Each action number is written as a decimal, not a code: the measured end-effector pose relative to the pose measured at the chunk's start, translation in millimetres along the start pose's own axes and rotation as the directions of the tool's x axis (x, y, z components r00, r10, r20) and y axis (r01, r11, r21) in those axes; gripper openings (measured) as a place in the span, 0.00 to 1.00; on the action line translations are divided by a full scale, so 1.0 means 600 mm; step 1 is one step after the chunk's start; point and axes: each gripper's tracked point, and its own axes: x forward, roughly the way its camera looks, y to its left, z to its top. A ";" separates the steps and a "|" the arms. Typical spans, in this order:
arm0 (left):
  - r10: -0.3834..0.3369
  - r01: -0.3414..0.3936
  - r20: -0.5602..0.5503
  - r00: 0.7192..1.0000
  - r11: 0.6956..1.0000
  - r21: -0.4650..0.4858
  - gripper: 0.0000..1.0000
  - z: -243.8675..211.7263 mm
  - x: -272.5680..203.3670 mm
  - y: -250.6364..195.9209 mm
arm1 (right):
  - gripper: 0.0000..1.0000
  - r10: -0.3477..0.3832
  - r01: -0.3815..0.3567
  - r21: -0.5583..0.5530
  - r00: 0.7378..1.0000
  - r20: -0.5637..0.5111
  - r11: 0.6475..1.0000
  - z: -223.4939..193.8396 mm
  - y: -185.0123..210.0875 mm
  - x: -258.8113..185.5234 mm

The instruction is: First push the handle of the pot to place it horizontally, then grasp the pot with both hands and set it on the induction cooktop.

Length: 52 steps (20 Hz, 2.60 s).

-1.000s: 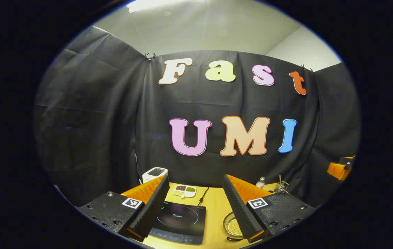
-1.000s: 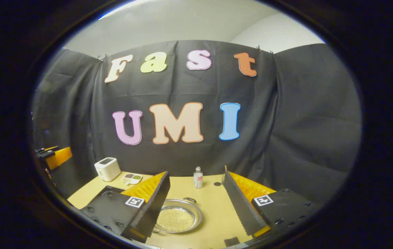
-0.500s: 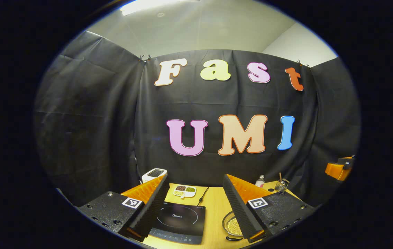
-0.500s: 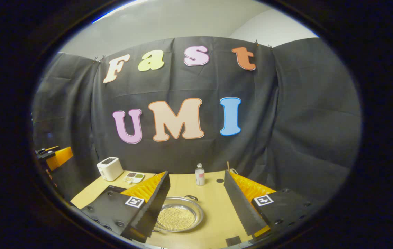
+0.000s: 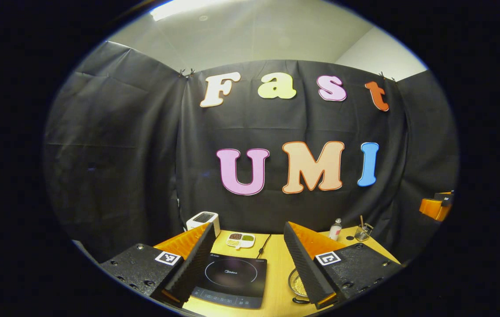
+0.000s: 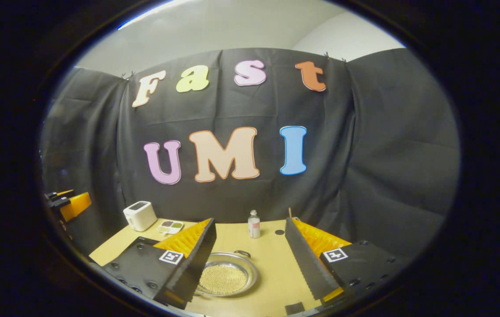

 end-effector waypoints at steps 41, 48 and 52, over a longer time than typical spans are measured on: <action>0.040 -0.039 -0.130 0.991 0.999 0.015 0.92 -0.118 0.089 0.169 | 0.05 0.164 -0.133 0.104 0.612 -0.774 0.986 -0.549 0.206 0.001; 0.004 0.001 -0.165 0.986 1.000 0.031 0.92 -0.152 0.110 0.197 | 0.04 0.057 -0.039 0.044 0.483 -0.873 0.998 -0.676 0.211 0.003; -0.016 0.024 -0.185 0.983 0.999 0.039 0.92 -0.166 0.119 0.206 | 0.00 0.003 -0.022 -0.008 0.458 -0.889 1.000 -0.709 0.204 0.013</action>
